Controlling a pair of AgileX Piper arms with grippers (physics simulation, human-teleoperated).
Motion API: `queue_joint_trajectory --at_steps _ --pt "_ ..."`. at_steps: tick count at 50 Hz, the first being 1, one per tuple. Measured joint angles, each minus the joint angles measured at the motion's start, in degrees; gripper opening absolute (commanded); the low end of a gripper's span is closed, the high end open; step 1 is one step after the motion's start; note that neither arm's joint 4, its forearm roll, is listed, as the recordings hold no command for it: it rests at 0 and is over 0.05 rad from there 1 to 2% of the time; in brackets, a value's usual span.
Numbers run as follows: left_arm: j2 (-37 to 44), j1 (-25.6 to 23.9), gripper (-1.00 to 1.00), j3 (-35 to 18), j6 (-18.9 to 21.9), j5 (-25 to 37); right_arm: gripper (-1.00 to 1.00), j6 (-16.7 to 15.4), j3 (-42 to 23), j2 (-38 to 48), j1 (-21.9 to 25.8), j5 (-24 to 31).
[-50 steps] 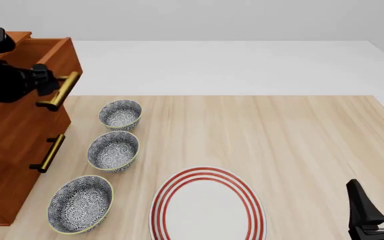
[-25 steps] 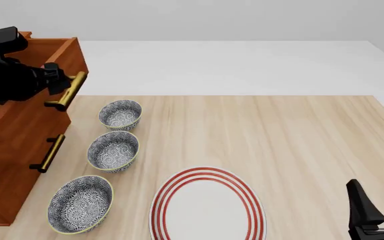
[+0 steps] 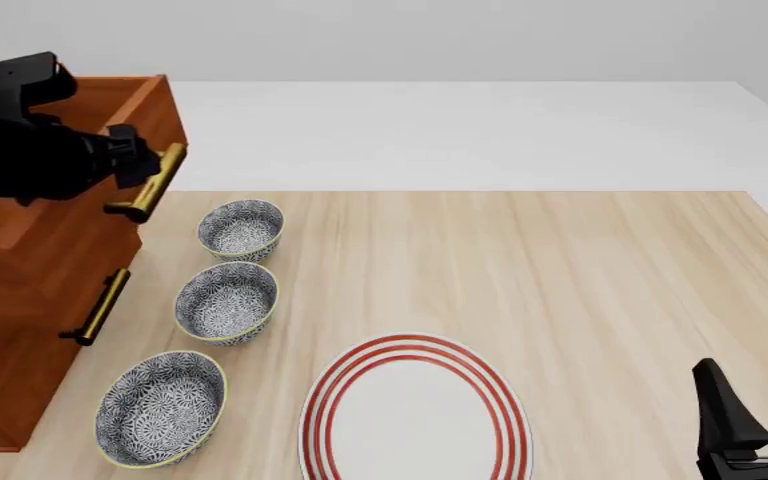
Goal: Open the top drawer of the cabinet.
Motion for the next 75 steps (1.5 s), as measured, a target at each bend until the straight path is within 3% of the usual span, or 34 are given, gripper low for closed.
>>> queue_joint_trajectory --at_steps 75 --pt "-0.10 -5.10 1.00 0.87 -2.08 -2.80 1.00 0.00 0.00 0.00 0.00 0.00"
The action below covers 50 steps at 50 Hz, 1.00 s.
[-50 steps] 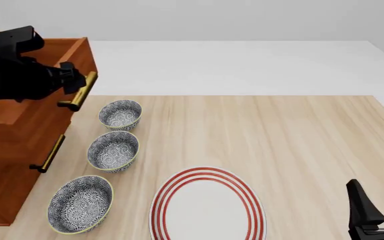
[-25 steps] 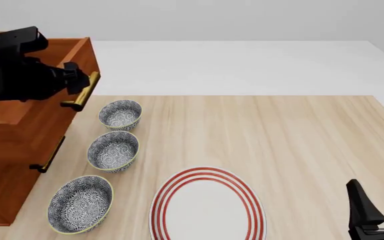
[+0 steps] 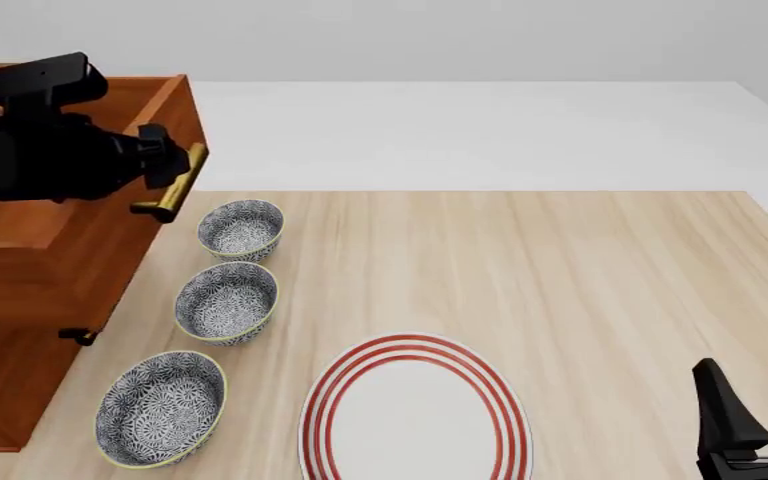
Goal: Open the top drawer of the cabinet.
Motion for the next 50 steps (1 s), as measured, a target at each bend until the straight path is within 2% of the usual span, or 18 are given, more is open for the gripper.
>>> queue_joint_trajectory --at_steps 31,50 --pt "1.98 -4.42 1.00 -2.04 -4.46 0.89 1.00 0.00 0.00 0.00 0.00 0.00" --pt "2.28 -7.87 1.00 -1.89 -10.77 -0.45 1.00 0.00 0.00 0.00 0.00 0.00"
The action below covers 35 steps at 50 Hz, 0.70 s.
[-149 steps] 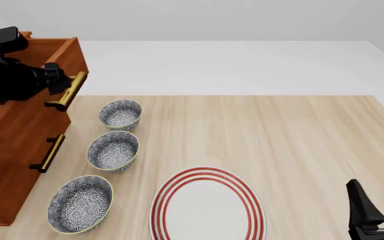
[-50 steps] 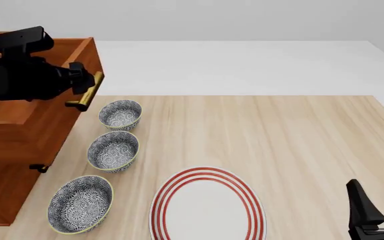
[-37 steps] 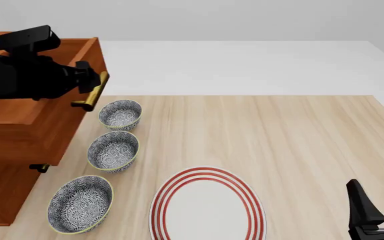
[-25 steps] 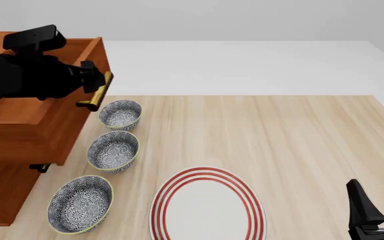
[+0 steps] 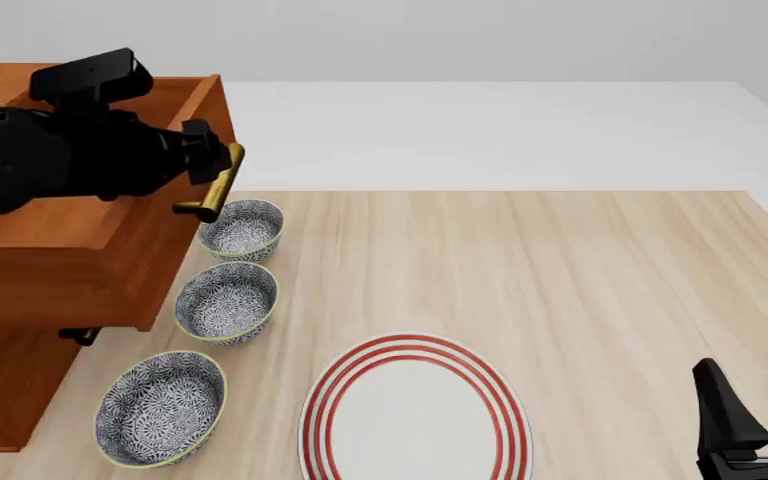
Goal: Open the top drawer of the cabinet.
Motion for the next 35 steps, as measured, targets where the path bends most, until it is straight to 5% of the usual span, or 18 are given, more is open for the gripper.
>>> queue_joint_trajectory --at_steps 19,35 --pt "0.55 -2.82 1.00 -0.28 -3.78 -0.42 1.00 0.00 0.00 0.00 0.00 0.00" --pt "0.47 -2.96 1.00 -0.12 -3.08 -0.54 1.00 0.00 0.00 0.00 0.00 0.00"
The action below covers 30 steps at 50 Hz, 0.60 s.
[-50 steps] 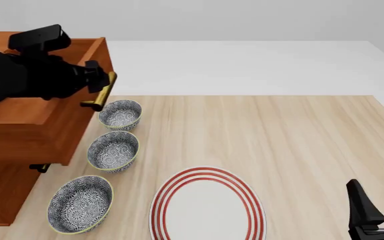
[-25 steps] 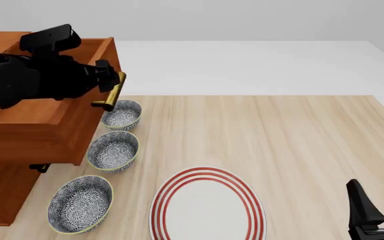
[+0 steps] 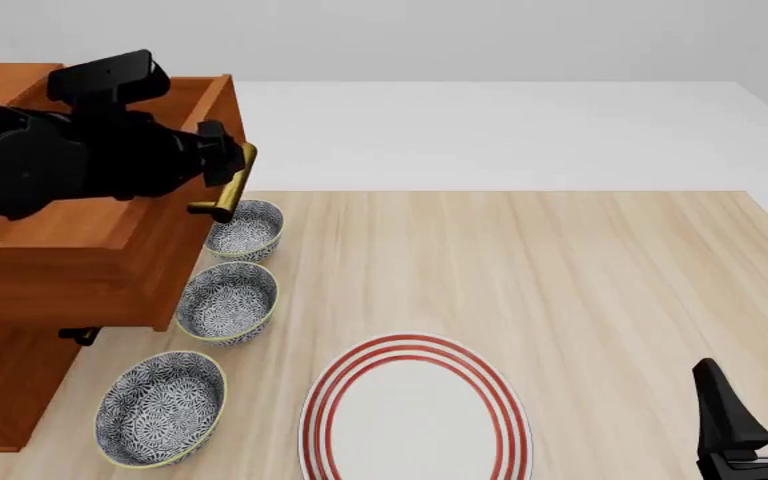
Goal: Open the top drawer of the cabinet.
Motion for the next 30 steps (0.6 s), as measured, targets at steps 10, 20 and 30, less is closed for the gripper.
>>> queue_joint_trajectory --at_steps 10,20,30 --pt "-0.02 -0.32 1.00 0.10 0.12 0.01 1.00 0.00 0.00 0.00 0.00 0.00" --pt "-0.04 -0.63 1.00 0.21 0.09 -0.02 1.00 0.00 0.00 0.00 0.00 0.00" --pt "-0.15 -0.95 1.00 0.49 -0.37 -0.37 1.00 0.00 0.00 0.00 0.00 0.00"
